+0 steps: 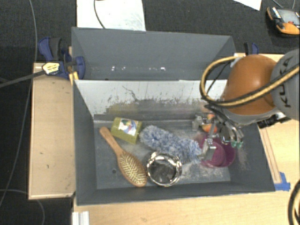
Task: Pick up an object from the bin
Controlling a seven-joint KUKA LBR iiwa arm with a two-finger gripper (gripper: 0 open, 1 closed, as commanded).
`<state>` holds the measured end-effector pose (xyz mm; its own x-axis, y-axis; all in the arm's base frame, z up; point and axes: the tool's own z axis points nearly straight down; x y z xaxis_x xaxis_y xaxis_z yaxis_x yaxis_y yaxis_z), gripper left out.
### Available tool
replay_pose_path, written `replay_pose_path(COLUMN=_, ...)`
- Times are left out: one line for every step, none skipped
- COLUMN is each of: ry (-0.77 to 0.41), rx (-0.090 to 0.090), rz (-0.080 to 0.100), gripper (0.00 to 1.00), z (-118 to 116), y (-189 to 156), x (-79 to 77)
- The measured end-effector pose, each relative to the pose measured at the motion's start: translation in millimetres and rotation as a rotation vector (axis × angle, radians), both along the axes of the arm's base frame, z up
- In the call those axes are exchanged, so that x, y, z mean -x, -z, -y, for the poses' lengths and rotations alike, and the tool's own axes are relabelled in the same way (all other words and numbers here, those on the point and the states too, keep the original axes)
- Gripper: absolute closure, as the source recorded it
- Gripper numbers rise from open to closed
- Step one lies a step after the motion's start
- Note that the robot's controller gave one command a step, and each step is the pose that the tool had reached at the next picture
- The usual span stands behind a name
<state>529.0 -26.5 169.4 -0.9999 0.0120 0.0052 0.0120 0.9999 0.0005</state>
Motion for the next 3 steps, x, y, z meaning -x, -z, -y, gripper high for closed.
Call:
replay_pose_path(ry=-0.001, rx=0.0, rz=0.008, gripper=0.0, z=0, y=-4, x=-1.8)
replay_pose_path(ry=0.205, rx=0.0, rz=0.011, gripper=0.0, z=-55, y=95, x=-60.1)
replay_pose_path(ry=0.08, rx=0.001, rz=0.016, gripper=0.0, z=-65, y=98, x=-52.3)
